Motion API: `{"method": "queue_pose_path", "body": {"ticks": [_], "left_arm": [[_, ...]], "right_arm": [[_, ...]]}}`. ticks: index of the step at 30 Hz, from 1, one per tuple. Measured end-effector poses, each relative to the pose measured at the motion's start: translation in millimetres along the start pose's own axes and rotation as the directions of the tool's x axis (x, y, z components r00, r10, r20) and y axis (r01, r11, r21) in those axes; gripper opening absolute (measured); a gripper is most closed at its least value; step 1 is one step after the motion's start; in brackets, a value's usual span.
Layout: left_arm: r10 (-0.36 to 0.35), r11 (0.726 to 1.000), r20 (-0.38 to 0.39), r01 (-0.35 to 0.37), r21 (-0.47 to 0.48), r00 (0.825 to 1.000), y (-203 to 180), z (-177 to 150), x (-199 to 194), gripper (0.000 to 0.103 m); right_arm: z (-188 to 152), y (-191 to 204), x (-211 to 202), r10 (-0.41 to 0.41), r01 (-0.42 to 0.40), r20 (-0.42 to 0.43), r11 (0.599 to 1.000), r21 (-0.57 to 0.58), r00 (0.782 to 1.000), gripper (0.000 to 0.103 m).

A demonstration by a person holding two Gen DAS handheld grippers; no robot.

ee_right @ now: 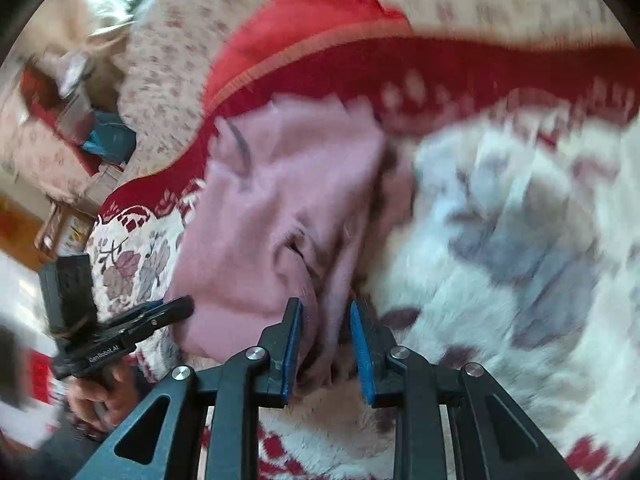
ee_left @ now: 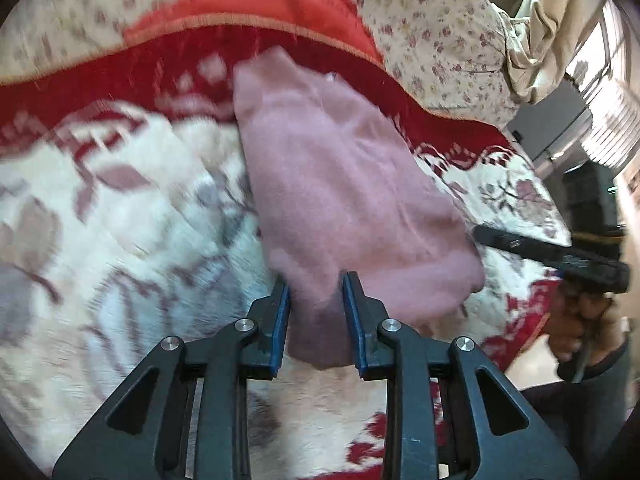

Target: Fold small clothes

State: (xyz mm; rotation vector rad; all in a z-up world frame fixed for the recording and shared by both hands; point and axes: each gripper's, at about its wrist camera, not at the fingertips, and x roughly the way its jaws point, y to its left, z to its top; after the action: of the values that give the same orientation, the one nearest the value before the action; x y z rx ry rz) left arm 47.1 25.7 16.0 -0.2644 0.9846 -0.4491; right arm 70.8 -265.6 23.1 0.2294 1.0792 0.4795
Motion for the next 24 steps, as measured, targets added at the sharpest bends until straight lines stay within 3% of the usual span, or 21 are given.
{"method": "queue_pose_path", "body": {"ticks": [1, 3, 7, 9, 15, 17, 20, 24], "left_arm": [[0.037, 0.999, 0.035, -0.038, 0.011, 0.999, -2.4, 0.6, -8.5, 0.024], [0.036, 0.999, 0.083, -0.038, 0.024, 0.996, -5.6, 6.5, -18.9, 0.024], [0.033, 0.996, 0.148, -0.044, 0.072, 0.988, -25.5, 36.8, -18.8, 0.024], [0.029, 0.997, 0.132, -0.038, 0.065, 0.991, -28.0, 55.5, -0.4, 0.024], [0.118, 0.991, 0.08, -0.123, 0.061, 0.99, -16.1, 109.8, 74.8, 0.024], [0.142, 0.988, 0.047, -0.145, 0.061, 0.989, -8.8, 120.2, 98.0, 0.024], [0.145, 0.989, -0.007, -0.145, 0.031, 0.989, 2.3, 126.8, 120.6, 0.024], [0.158, 0.986, -0.003, -0.157, 0.061, 0.987, 0.2, 126.5, 121.6, 0.025]], "right_arm": [[0.7, 10.2, -7.8, 0.013, -0.011, 0.039, 0.999, -0.05, 0.999, 0.023], [1.2, 26.2, -15.9, 0.054, -0.044, 0.083, 0.992, -0.12, 0.995, 0.023], [3.2, 58.0, -3.2, 0.046, -0.028, 0.071, 0.971, -0.236, 0.996, 0.023], [2.2, 65.0, 9.4, 0.005, 0.008, 0.049, 0.965, -0.26, 0.999, 0.023], [17.0, 63.8, 28.1, -0.068, 0.112, 0.158, 0.952, -0.286, 0.985, 0.023], [19.9, 58.5, 45.8, -0.145, 0.178, 0.132, 0.941, -0.289, 0.981, 0.024], [18.3, 46.2, 63.7, -0.189, 0.205, 0.082, 0.936, -0.285, 0.979, 0.025], [21.1, 38.1, 62.1, -0.152, 0.167, 0.076, 0.951, -0.261, 0.985, 0.031]]}}
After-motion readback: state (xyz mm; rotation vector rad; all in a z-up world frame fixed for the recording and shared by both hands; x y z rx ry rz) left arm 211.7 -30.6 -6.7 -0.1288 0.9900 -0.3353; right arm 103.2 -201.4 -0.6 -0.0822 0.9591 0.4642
